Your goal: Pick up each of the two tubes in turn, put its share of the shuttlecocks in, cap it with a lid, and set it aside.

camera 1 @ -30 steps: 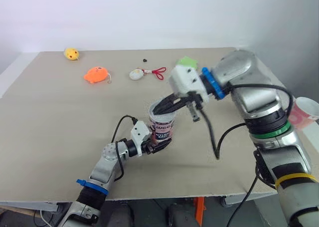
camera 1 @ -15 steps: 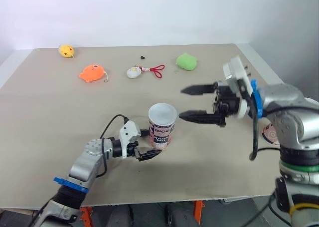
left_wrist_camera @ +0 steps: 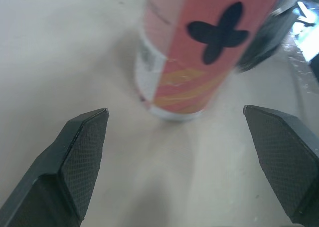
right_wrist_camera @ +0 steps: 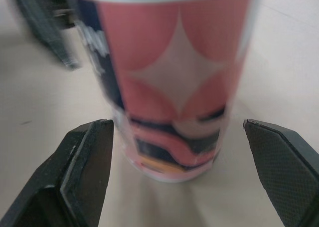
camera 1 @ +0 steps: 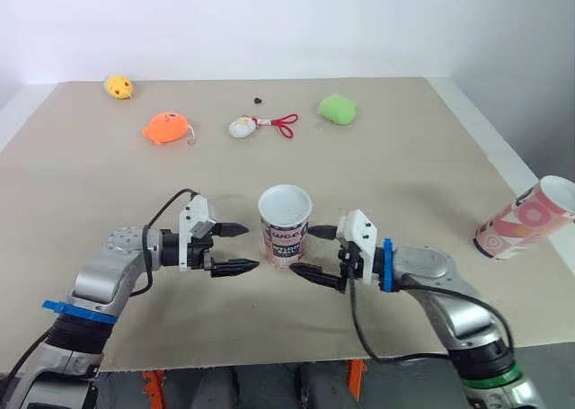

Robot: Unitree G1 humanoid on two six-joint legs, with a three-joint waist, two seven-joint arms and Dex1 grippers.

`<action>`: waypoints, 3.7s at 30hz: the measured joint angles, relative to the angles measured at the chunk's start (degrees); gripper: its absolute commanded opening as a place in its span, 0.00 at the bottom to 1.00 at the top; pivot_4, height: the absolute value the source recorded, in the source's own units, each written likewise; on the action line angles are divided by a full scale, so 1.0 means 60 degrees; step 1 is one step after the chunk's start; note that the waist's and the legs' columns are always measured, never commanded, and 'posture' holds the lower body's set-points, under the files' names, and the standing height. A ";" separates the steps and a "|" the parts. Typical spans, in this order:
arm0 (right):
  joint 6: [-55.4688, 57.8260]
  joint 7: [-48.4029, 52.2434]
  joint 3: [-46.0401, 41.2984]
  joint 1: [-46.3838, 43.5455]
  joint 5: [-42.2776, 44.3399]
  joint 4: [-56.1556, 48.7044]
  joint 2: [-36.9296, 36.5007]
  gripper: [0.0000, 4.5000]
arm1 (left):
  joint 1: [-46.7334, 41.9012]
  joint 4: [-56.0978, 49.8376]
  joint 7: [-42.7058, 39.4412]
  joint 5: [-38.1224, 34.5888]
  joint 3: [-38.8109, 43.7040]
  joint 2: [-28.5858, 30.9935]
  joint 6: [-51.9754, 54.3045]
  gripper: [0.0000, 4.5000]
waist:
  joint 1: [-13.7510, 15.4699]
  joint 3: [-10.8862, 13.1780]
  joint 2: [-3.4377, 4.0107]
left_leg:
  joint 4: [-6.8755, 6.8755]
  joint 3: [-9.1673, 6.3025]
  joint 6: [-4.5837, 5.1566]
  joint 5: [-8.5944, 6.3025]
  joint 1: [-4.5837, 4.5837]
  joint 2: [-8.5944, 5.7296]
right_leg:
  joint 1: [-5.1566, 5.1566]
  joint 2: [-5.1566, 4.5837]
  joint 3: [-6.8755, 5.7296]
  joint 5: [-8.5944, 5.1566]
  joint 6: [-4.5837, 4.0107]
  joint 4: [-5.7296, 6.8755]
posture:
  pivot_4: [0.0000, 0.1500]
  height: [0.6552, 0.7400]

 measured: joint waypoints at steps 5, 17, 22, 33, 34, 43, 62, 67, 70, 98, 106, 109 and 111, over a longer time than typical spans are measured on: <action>-0.0235 -0.0199 0.0257 -0.0259 -0.0143 0.0489 0.0518 0.99 | 0.0091 0.0000 0.0036 0.0130 -0.0496 -0.0310 -0.0015 1.00 | 0.0000 0.0001 -0.0001 | 0.0002 -0.0010 0.0000 0.0000 0.0000 0.0009 | -0.0001 0.0012 -0.0007 0.0008 -0.0015 0.0003 | 1.00 1.00; -0.0521 -0.0386 0.0372 -0.0479 -0.0259 0.0767 0.0962 0.82 | 0.0114 0.0039 0.0201 0.0467 -0.0416 -0.0285 -0.0300 1.00 | -0.0003 0.0001 -0.0001 | 0.0014 -0.0015 0.0000 0.0000 0.0000 0.0015 | 0.0002 0.0017 -0.0012 0.0014 -0.0023 0.0008 | 1.00 1.00; -0.0574 -0.0289 0.0378 -0.0374 -0.0222 0.0671 0.0765 0.82 | -0.0078 0.0057 0.0230 0.0461 0.0050 0.0130 -0.0341 1.00 | 0.0000 0.0001 -0.0001 | 0.0021 -0.0020 0.0000 0.0000 0.0000 0.0018 | 0.0006 0.0020 -0.0019 0.0013 -0.0022 0.0011 | 1.00 1.00; -0.0610 -0.0061 0.0437 -0.0150 -0.0219 0.0503 0.0379 0.82 | -0.0288 -0.0124 0.0215 0.0372 0.0232 0.0190 -0.0267 1.00 | 0.0006 0.0000 -0.0002 | 0.0039 -0.0026 0.0000 0.0000 0.0000 0.0010 | 0.0017 0.0013 -0.0022 0.0014 -0.0014 0.0013 | 1.00 1.00; -0.0613 -0.0057 0.0437 -0.0150 -0.0221 0.0503 0.0378 0.89 | -0.0288 -0.0196 0.0209 0.0371 0.0211 0.0190 -0.0237 1.00 | 0.0006 0.0001 -0.0002 | 0.0041 -0.0026 0.0000 0.0000 0.0000 0.0009 | 0.0018 0.0012 -0.0021 0.0014 -0.0013 0.0013 | 1.00 1.00; -0.0520 0.0076 0.0667 -0.0010 -0.0330 0.0569 0.0163 0.98 | -0.0287 -0.0303 0.0177 0.0337 0.0182 0.0179 -0.0183 1.00 | 0.0006 0.0000 -0.0003 | 0.0048 -0.0028 0.0000 0.0000 0.0000 0.0011 | 0.0019 0.0015 -0.0022 0.0017 -0.0013 0.0016 | 1.00 1.00; -0.0142 -0.0403 0.0210 0.0017 0.0160 0.0524 0.0434 0.87 | -0.0442 -0.0612 0.0012 0.0022 0.0221 0.0286 0.0112 1.00 | 0.0009 0.0001 -0.0004 | 0.0055 -0.0030 0.0000 0.0000 -0.0004 0.0012 | 0.0018 0.0017 -0.0023 0.0023 -0.0013 0.0018 | 1.00 1.00; -0.0429 -0.2267 -0.1251 -0.0049 0.0112 0.0449 0.1038 0.87 | -0.1445 -0.0628 0.0254 -0.0402 0.0770 0.0268 0.0383 1.00 | 0.0015 0.0002 -0.0005 | 0.0066 -0.0044 -0.0001 0.0001 -0.0015 0.0008 | 0.0018 0.0014 -0.0035 0.0027 -0.0007 0.0020 | 1.00 1.00; -0.0599 -0.4233 -0.2387 -0.0570 -0.0510 0.1109 0.1227 0.87 | -0.2185 -0.0626 0.0565 -0.0542 0.0940 -0.0165 0.0413 1.00 | 0.0032 0.0002 -0.0006 | 0.0073 -0.0042 -0.0015 0.0009 -0.0023 -0.0013 | 0.0018 -0.0007 -0.0033 0.0045 -0.0007 0.0020 | 1.00 1.00; 0.0768 -0.9305 -0.5782 -0.0867 -0.0268 0.2739 0.1888 0.94 | -0.2552 -0.0562 0.1157 -0.0383 -0.0006 -0.1410 0.0245 1.00 | -0.0019 -0.0007 0.0018 | 0.0058 -0.0008 -0.0001 0.0003 -0.0008 -0.0057 | 0.0026 -0.0047 0.0013 0.0064 -0.0011 0.0019 | 1.00 1.00; 0.1248 -0.9304 -0.5328 -0.0168 -0.0225 0.1491 0.2235 0.94 | -0.2208 -0.0582 0.1257 -0.0390 -0.0006 -0.1245 0.0260 1.00 | -0.0023 -0.0007 0.0017 | 0.0065 -0.0005 0.0001 0.0007 -0.0007 -0.0056 | 0.0026 -0.0046 0.0014 0.0070 -0.0006 0.0019 | 1.00 1.00; 0.1286 -0.9316 -0.5309 -0.0230 -0.0234 0.1544 0.2231 0.94 | -0.2210 -0.0582 0.1272 -0.0391 -0.0006 -0.1248 0.0259 1.00 | -0.0024 -0.0007 0.0017 | 0.0066 -0.0004 0.0005 0.0010 -0.0005 -0.0056 | 0.0027 -0.0045 0.0014 0.0072 -0.0002 0.0019 | 1.00 1.00; 0.1551 -0.9351 -0.5257 -0.0287 -0.0324 0.1559 0.2121 0.94 | -0.2212 -0.0581 0.1276 -0.0392 -0.0007 -0.1252 0.0259 1.00 | -0.0024 -0.0007 0.0017 | 0.0066 -0.0003 0.0006 0.0012 -0.0004 -0.0055 | 0.0027 -0.0044 0.0016 0.0073 0.0000 0.0019 | 1.00 1.00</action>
